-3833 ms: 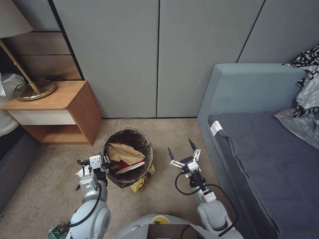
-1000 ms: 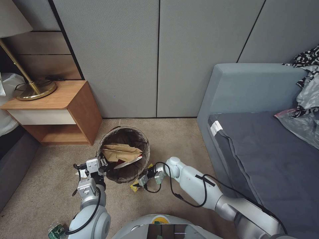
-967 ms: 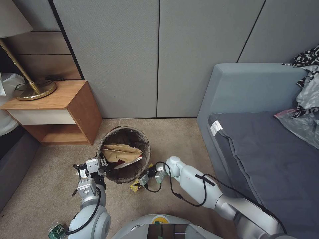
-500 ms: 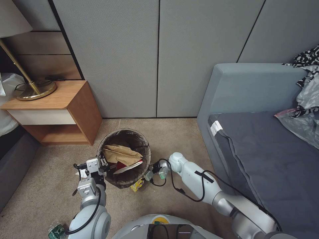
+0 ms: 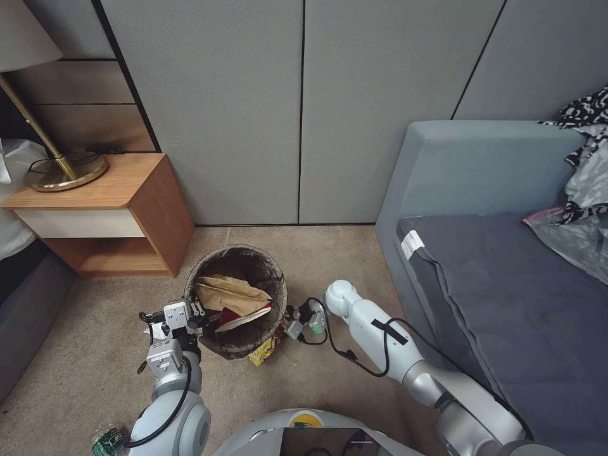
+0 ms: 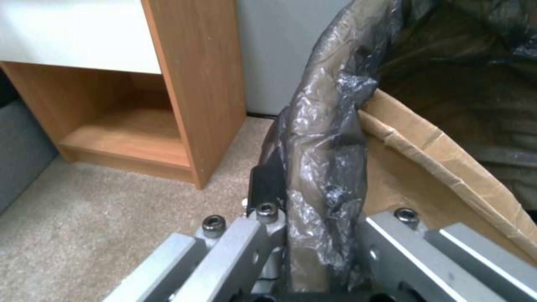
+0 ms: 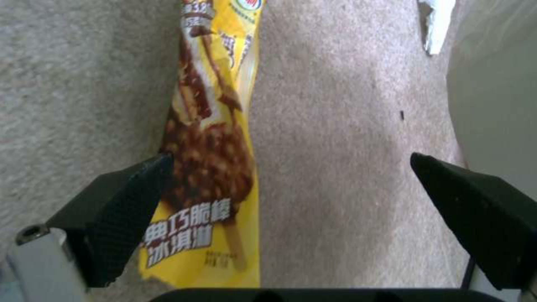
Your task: Pick up the trash bin, then pick up the garbage from the floor and place it into the trash bin.
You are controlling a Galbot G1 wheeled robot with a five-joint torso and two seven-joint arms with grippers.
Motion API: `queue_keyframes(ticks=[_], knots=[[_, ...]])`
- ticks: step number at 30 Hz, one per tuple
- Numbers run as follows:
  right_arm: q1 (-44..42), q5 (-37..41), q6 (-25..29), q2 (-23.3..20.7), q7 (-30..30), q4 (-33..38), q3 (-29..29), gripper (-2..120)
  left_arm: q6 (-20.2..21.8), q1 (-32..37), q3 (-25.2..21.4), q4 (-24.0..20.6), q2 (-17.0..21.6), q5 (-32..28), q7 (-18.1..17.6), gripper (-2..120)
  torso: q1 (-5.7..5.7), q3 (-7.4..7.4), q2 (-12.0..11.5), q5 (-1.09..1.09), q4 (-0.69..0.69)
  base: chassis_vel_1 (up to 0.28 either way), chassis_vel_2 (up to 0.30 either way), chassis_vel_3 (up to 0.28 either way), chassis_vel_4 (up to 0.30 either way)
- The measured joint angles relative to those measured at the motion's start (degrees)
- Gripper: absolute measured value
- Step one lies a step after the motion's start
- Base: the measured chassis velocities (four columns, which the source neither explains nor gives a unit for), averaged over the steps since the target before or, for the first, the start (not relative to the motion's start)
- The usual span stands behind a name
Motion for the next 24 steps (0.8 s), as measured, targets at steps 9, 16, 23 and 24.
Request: queue_keyframes(ticks=[9,16,23,24], knots=[[-1.3,1.6,0.0,-0.6,-3.4,0.3,0.7,100,0.3,-0.6,0.1,0.2,0.0,-0.1,-0.1,0,0.00,0.00,0.0,0.00,0.00,0.000,0.000,0.000,0.000],[-1.7,1.8,-0.1,-0.6,-3.9,0.6,0.2,100,0.2,-0.4,0.1,0.3,-0.1,-0.1,-0.1,0,0.00,0.00,0.0,0.00,0.00,0.000,0.000,0.000,0.000],[-2.6,2.3,-0.1,-1.0,-4.1,1.6,-0.6,100,0.2,-0.6,0.2,0.4,-0.1,-0.1,-0.1,0,0.00,0.00,0.0,0.00,0.00,0.000,0.000,0.000,0.000],[-2.8,2.5,-0.1,-1.1,-4.1,1.8,-0.8,100,0.2,-0.6,0.2,0.4,-0.1,-0.1,-0.1,0,0.00,0.00,0.0,0.01,0.00,0.000,0.000,0.000,0.000]])
